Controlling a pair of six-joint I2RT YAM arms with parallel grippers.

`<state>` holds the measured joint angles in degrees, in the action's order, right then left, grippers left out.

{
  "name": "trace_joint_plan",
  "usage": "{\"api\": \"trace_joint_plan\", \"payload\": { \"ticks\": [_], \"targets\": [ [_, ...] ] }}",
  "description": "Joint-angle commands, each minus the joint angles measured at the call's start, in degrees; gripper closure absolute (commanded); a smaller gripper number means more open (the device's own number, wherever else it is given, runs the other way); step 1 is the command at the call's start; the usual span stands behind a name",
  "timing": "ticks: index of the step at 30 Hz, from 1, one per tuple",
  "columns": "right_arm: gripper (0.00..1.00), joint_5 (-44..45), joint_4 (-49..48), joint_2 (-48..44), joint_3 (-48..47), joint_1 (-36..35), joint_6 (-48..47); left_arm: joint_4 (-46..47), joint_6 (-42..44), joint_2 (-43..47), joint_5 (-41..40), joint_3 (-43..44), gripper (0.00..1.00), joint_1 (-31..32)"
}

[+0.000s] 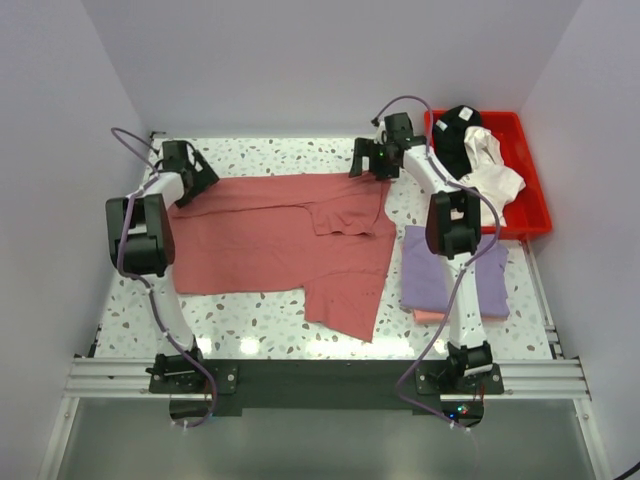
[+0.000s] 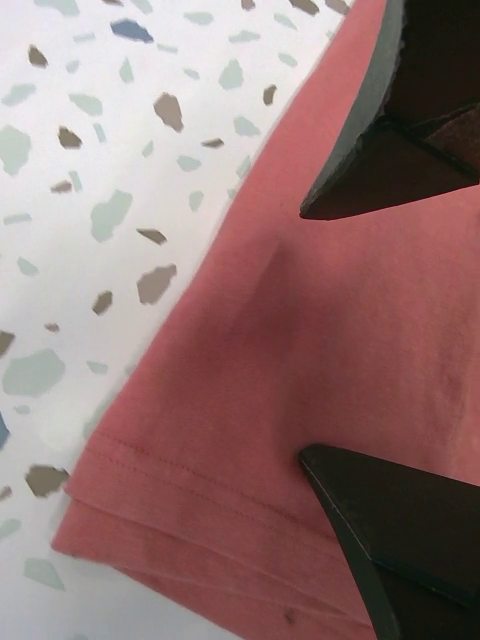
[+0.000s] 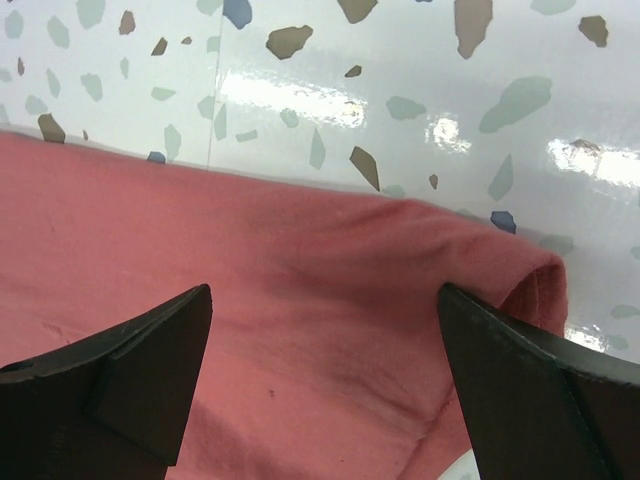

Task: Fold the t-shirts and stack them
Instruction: Fold the tshirt

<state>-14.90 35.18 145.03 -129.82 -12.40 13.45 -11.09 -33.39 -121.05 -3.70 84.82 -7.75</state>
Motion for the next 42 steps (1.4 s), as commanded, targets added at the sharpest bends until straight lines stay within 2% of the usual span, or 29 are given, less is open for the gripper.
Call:
{"api": "trace_joint_plan", "payload": {
  "ticks": [1, 5, 6, 8, 10, 12, 13, 14, 15, 18, 22, 26, 30, 34, 42],
  "targets": [
    [0.01, -3.9, 2.0, -2.8, -1.8, 0.8, -4.4, -7.4, 1.0, 4.1, -4.5, 1.1, 0.0, -1.0],
    [0.01, -1.0, -0.1, -14.8, 7.6, -1.0, -6.9, -13.2, -3.7, 16.9, -8.5, -4.8, 0.0, -1.0],
    [0.01, -0.4, -2.2, -20.9, 14.4, -2.1, -7.1, -14.1, -4.8, 19.5, -10.0, -9.4, 0.0, -1.0],
    [0.01, 3.4, -4.1, -26.7, 21.4, -3.1, -6.2, -16.4, -8.6, 27.6, -11.8, -14.7, 0.0, -1.0],
    [0.01, 4.6, -7.7, -35.5, 32.8, -4.5, -3.9, -18.1, -11.4, 33.1, -12.9, -23.5, 0.0, -1.0],
    [0.01, 4.4, -12.5, -43.3, 43.5, -4.9, -0.8, -19.8, -17.1, 44.0, -13.4, -33.2, 0.0, -1.0],
    [0.01, 4.2, -13.9, -45.8, 46.6, -5.0, 0.2, -19.8, -18.1, 44.1, -13.3, -36.6, 0.0, -1.0],
    [0.01, 4.1, -15.9, -47.8, 49.1, -5.1, 1.2, -19.4, -19.2, 49.1, -12.9, -42.9, 0.0, -1.0],
    [0.01, 3.8, -16.6, -49.5, 53.3, -5.2, 1.7, -19.3, -20.3, 51.4, -12.9, -45.6, 0.0, -1.0],
    [0.01, 3.9, -16.8, -54.6, 58.0, -5.6, 1.9, -19.9, -24.3, 59.0, -13.4, -53.6, 0.0, -1.0],
    [0.01, 2.9, -17.1, -57.9, 61.0, -5.8, 1.1, -20.4, -28.2, 66.2, -14.5, -58.9, 0.0, -1.0],
    [0.01, 1.2, -18.0, -57.8, 62.5, -5.7, 0.9, -18.7, -29.5, 67.4, -16.4, -60.6, 0.05, -1.1],
    [0.01, 1.0, -17.8, -56.8, 62.4, -5.8, 0.3, -15.6, -29.0, 64.5, -16.2, -59.6, 0.09, -1.7],
    [0.01, 0.7, -17.5, -56.3, 62.4, -5.7, -0.2, -13.3, -29.8, 58.9, -15.9, -57.7, 0.24, -2.0],
    [0.01, 3.8, -15.5, -55.6, 63.5, -7.2, -1.3, -12.9, -31.2, 57.1, -19.1, -56.8, 0.36, -3.3]
  ]
}}
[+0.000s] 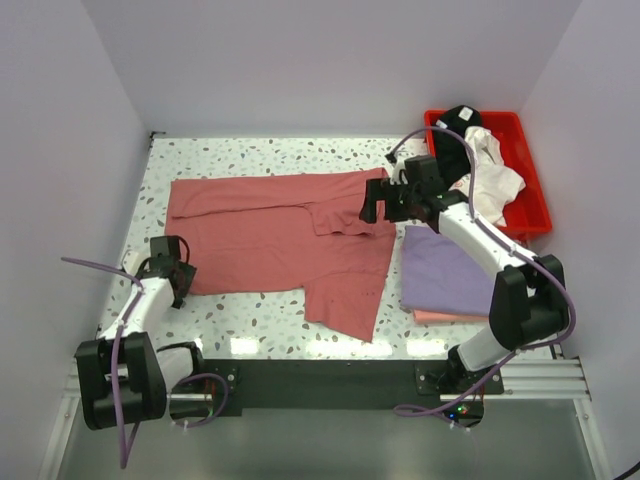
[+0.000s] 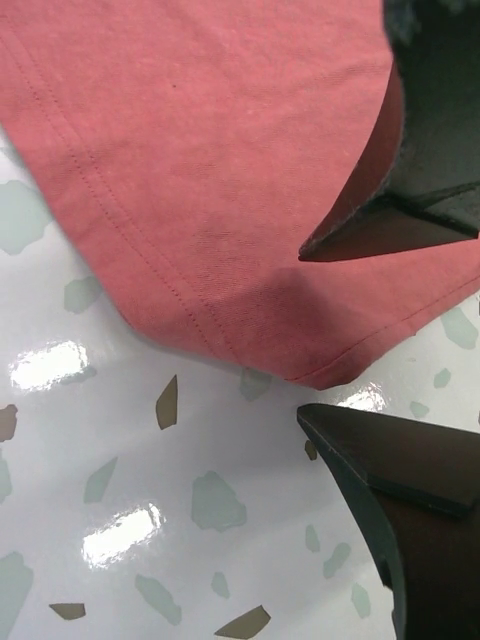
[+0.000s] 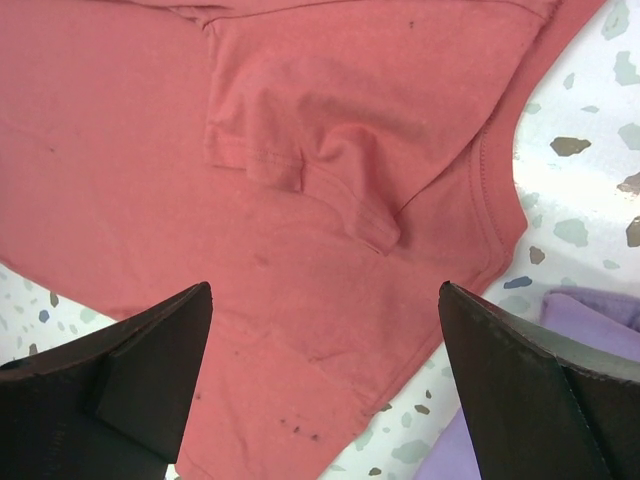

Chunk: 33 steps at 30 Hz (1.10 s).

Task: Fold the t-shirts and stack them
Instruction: Fold the tshirt

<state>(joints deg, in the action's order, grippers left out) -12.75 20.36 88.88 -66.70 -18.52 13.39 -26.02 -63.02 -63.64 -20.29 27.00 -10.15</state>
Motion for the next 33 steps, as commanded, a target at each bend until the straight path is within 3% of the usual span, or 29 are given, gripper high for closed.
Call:
{"api": "trace_joint_plan", "payload": {
  "ticks": [1, 9, 15, 18, 22, 27, 33],
  "targets": [
    [0.01, 1.9, -0.6, 1.0, 0.5, -1.2, -1.2, 2.4, -1.5, -0.3, -2.5, 1.2, 0.38, -1.0],
    [0.01, 4.0, 0.3, 0.8, 1.2, -3.4, -2.2, 2.7, -1.1, -0.6, -4.2, 2.5, 0.61, -2.3],
    [0.01, 5.9, 1.0, -1.5, 3.3, -6.7, -3.0, 4.7, 1.4, -2.8, -3.2, 3.4, 0.92, -3.7],
    [0.01, 7.2, 2.8, -3.0, 4.1, -10.4, -4.4, 5.0, 2.3, -2.7, -2.4, 4.0, 1.0, -3.9],
    [0.01, 7.9, 5.0, -6.3, 6.0, -17.8, -7.5, 4.8, 3.5, -2.4, -2.4, 4.6, 1.0, -4.0],
    [0.01, 12.6, 15.6, -7.9, 8.1, -32.7, -8.4, 4.2, 4.8, -1.7, -2.2, 4.9, 1.0, -3.9],
    [0.06, 14.4, 21.0, -7.6, 11.2, -42.1, -5.5, 4.0, 5.7, -1.3, -2.9, 4.8, 1.0, -4.1]
  ]
}}
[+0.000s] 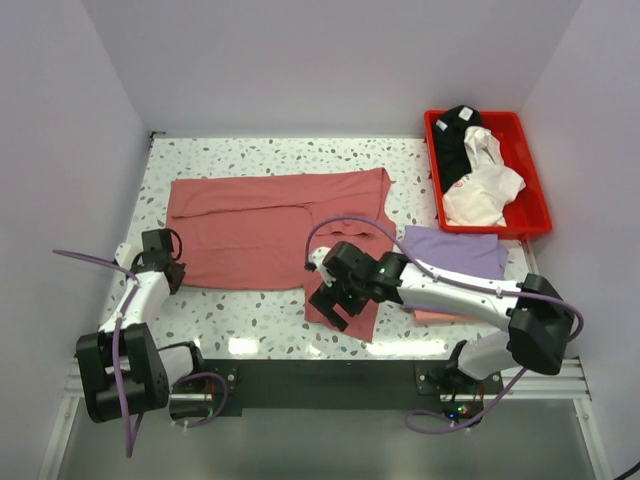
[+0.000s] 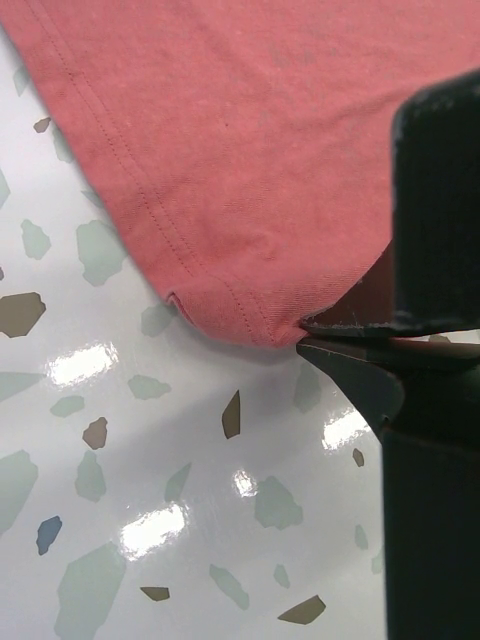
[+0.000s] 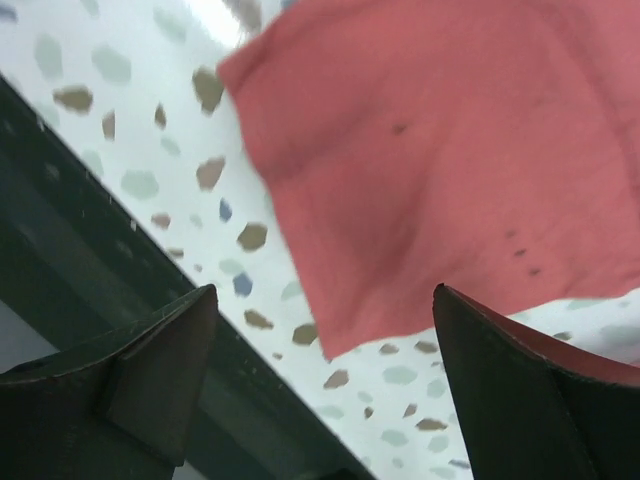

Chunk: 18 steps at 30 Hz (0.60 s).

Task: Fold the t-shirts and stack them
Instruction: Fold the tshirt

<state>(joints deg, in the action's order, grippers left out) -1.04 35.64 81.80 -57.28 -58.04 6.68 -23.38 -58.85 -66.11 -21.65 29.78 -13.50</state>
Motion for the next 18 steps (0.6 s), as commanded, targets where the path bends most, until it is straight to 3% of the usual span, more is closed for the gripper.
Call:
{"api": "trace_joint_plan", "payload": {
  "ticks": [1, 7, 12, 13, 18],
  "targets": [
    [0.09, 1.4, 6.3, 0.1, 1.6, -3.6, 1.1, 1.2, 1.5, 1.2, -1.5, 1.9, 1.0, -0.7],
    [0.22, 1.1, 5.3, 6.9, 0.2, -4.8, 2.4, 1.7, 1.3, 1.5, -0.2, 1.2, 1.0, -0.7],
    [0.24, -0.2, 3.6, 10.8, 0.1, -4.7, 2.8, 1.2, 1.1, 2.3, -0.9, 1.2, 1.0, -0.7],
    [0.3, 0.0, 3.1, 12.4, 0.0, -4.7, 2.9, 1.3, 1.1, 2.2, -0.7, 1.1, 1.0, -0.7],
    [0.43, 0.9, 3.3, 15.6, -0.2, -4.8, 4.7, 0.7, 0.7, 2.1, -0.5, 1.2, 1.0, -0.7]
  ]
}}
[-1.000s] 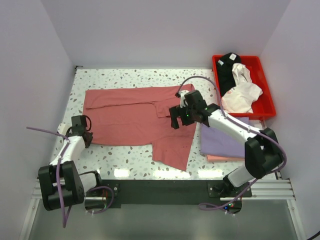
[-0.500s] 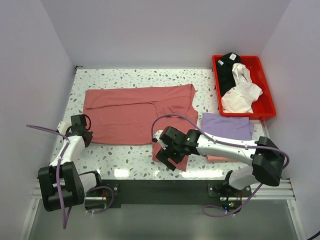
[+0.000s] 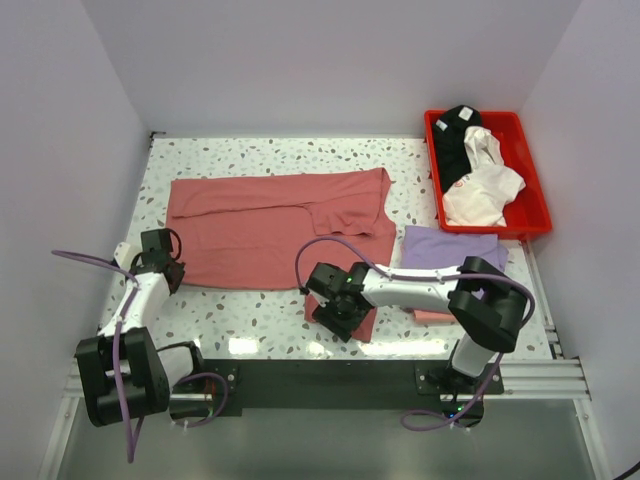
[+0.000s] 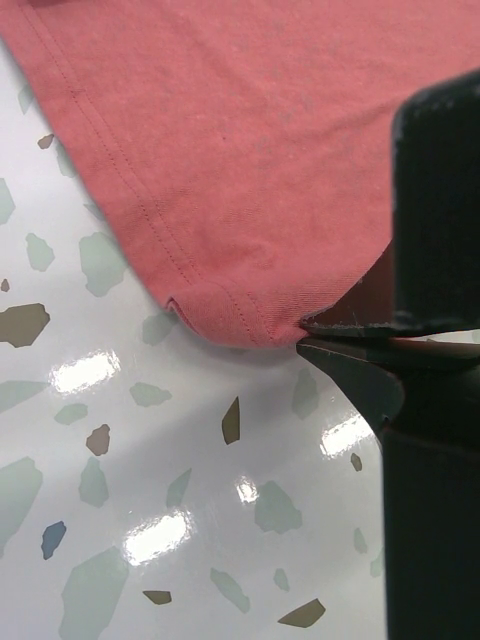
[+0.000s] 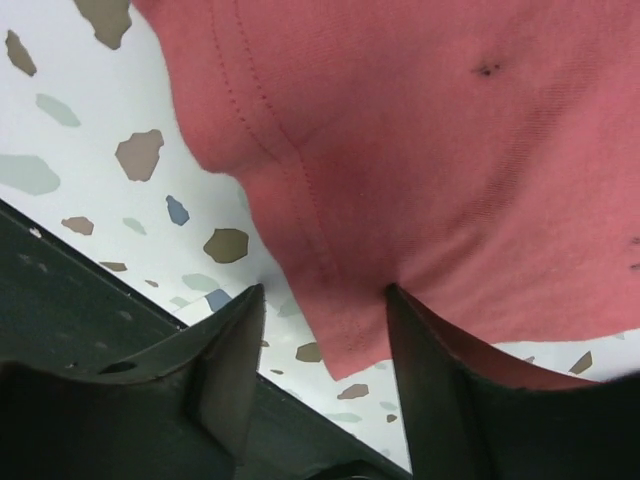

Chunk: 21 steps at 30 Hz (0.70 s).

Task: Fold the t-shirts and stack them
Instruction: Fold the tshirt

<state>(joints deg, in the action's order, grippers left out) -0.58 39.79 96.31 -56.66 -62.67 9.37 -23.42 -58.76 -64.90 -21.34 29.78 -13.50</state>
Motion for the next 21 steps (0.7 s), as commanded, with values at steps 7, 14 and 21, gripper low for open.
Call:
{"api": "trace_joint_plan", "payload": {
  "ticks": [7, 14, 21],
  "targets": [
    [0.8, 2.1, 1.8, -0.1, 2.5, -0.4, 7.4, -1.5, -1.5, 2.3, -1.9, 0.2, 1.0, -0.7],
    [0.95, -3.3, 4.9, -6.9, 4.9, -3.4, 9.0, -7.1, -5.5, 7.1, -5.0, -1.3, 1.0, -0.7],
    [1.0, -8.7, 6.5, -12.7, 4.3, -4.9, 8.9, -12.5, -7.2, 13.0, -7.0, -1.3, 1.0, -0.7]
  ]
}}
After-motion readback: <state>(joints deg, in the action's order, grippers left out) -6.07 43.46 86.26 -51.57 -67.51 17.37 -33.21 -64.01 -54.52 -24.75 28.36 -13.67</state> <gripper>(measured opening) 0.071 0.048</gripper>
